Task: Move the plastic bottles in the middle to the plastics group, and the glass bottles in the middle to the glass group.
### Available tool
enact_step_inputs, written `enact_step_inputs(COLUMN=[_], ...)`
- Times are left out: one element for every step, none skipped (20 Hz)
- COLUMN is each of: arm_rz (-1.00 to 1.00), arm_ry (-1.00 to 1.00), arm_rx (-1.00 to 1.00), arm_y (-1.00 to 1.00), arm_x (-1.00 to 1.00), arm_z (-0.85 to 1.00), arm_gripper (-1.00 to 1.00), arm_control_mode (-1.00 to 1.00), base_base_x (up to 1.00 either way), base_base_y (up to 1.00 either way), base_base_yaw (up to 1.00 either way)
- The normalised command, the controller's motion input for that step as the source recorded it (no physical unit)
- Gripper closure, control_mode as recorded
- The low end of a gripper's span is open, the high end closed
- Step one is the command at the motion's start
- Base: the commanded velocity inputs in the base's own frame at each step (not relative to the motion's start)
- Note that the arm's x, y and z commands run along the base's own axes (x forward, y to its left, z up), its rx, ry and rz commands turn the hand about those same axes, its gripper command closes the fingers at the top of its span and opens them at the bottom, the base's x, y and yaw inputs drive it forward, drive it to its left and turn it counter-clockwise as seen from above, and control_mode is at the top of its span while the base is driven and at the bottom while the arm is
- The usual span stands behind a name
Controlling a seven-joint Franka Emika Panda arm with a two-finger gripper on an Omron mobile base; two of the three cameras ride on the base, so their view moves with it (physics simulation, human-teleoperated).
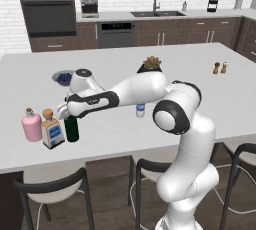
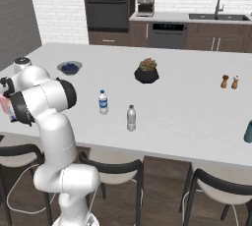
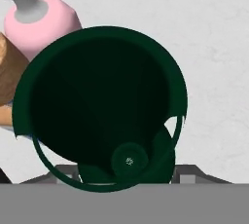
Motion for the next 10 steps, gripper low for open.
enact_step_inputs(arm_rz=[0.00, 0.00, 0.00, 0.00, 0.00, 0.00, 0.00, 0.00, 0.00, 0.00], arm_ry=[0.00, 0.00, 0.00, -0.01, 0.00, -0.01, -0.01, -0.02, 0.00, -0.02], arm_rx=[0.00, 0.00, 0.00, 0.00, 0.00, 0.00, 0.00, 0.00, 0.00, 0.00], arm_y=[0.00, 0.00, 0.00, 0.00, 0.00, 0.00, 0.00, 0.00, -0.01, -0.04], arm_x=[-0.12, -0.07, -0.06, 0.00, 0.00, 0.00, 0.00, 0.00, 0.00, 0.00], arm_z=[0.00, 0.00, 0.00, 0.00, 0.00, 0.00, 0.00, 0.00, 0.00, 0.00], arm_gripper=[-1.00, -1.00, -1.00, -1.00, -1.00, -1.00, -1.00, -1.00, -1.00, -1.00], arm_control_mode=[-1.00, -1.00, -1.00, -1.00, -1.00, -1.00, -1.00, -1.00, -1.00, -1.00], base_base_x=[0.00, 0.00, 0.00, 0.00, 0.00, 0.00, 0.00, 0.00, 0.00, 0.00], base_base_y=[0.00, 0.00, 0.00, 0.00, 0.00, 0.00, 0.00, 0.00, 0.00, 0.00], base_base_yaw=[0.00, 0.00, 0.00, 0.00, 0.00, 0.00, 0.00, 0.00, 0.00, 0.00])
